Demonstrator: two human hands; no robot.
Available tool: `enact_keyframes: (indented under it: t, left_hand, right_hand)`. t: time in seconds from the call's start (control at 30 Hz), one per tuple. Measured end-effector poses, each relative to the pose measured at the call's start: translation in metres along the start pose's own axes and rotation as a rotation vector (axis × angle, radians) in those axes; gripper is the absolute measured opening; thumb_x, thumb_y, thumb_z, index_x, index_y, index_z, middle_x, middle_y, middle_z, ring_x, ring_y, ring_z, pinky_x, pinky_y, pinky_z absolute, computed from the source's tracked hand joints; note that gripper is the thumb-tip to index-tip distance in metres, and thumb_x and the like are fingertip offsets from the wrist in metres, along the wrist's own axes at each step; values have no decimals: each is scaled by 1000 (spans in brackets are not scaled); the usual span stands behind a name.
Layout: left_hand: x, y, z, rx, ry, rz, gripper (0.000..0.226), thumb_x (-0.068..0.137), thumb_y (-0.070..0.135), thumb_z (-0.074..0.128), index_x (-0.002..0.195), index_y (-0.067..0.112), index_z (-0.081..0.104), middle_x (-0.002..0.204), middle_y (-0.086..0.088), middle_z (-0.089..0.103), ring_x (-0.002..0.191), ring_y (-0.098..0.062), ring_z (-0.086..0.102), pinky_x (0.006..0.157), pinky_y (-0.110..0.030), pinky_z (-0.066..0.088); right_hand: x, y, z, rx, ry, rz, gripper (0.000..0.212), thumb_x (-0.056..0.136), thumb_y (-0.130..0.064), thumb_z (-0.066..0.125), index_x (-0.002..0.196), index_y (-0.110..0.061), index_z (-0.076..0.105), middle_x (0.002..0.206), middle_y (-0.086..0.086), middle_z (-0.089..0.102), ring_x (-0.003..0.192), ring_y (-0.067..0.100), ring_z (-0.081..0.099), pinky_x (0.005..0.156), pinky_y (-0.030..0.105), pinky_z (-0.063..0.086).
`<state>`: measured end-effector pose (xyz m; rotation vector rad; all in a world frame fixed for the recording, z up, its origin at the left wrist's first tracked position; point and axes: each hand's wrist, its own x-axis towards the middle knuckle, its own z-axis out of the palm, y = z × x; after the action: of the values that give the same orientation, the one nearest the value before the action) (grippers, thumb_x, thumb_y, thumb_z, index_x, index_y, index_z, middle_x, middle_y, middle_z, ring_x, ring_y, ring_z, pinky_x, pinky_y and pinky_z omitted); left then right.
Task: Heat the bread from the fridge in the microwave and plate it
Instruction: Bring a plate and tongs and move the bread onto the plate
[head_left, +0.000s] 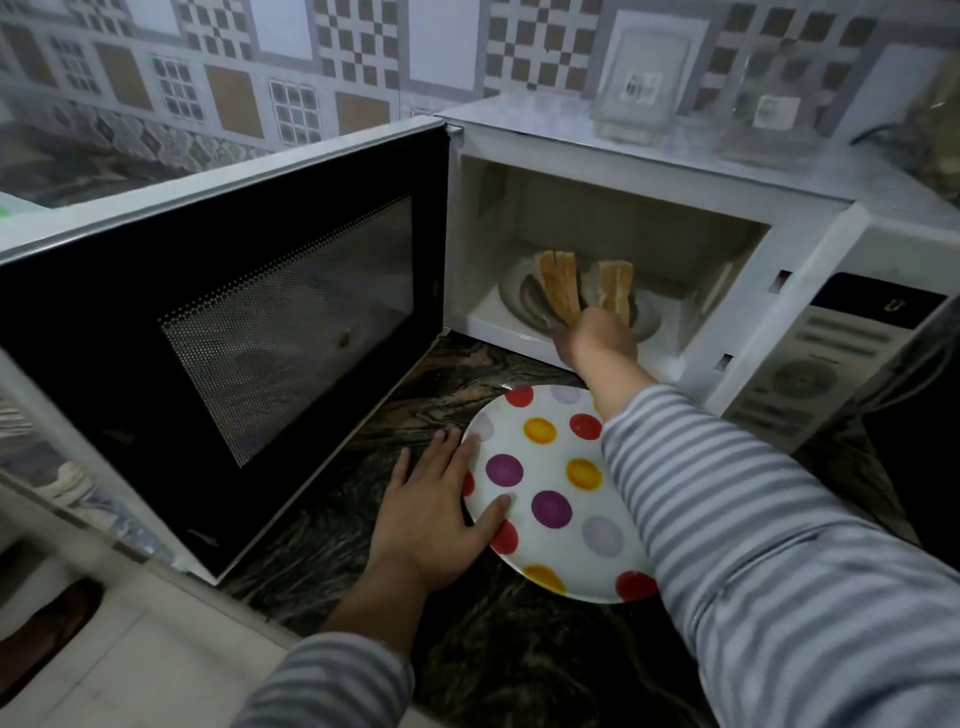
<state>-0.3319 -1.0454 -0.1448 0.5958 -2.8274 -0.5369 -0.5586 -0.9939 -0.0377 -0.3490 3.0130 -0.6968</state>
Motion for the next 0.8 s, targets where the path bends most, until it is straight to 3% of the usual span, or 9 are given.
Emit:
enact_keyframes:
  t: [0.17, 0.47, 0.6, 0.8]
  left_hand:
    - [0, 0, -1, 19, -12, -35, 93, 77, 78, 11, 154, 27, 3, 162, 8, 6, 147, -6, -4, 120, -37, -8]
    - [0, 3, -3, 57, -8, -103, 90, 81, 70, 17, 154, 21, 3, 162, 4, 8, 149, -12, -2, 118, -41, -11]
    - [0, 5, -5, 74, -18, -123, 84, 88, 67, 24, 154, 19, 2, 162, 1, 7, 149, -14, -2, 119, -42, -9]
    - [-1, 6, -6, 82, -27, -124, 84, 90, 66, 27, 154, 17, 4, 162, -1, 8, 149, -15, 0, 120, -42, -6]
  right_hand:
    - [-3, 3, 3, 7, 32, -29, 46, 97, -43, 44, 120, -7, 63, 129, 13, 58, 115, 37, 56, 90, 37, 45]
    - [-44, 28, -13, 4, 42, -126, 40, 95, -46, 48, 99, -8, 58, 104, 15, 64, 95, 37, 60, 68, 35, 41]
    - [-86, 54, -19, 92, 63, -204, 40, 95, -44, 49, 112, -9, 58, 102, 13, 65, 94, 36, 61, 67, 32, 42]
    - [-156, 104, -14, 175, 40, -267, 37, 93, -43, 53, 113, -14, 61, 94, 8, 67, 89, 29, 63, 65, 27, 38]
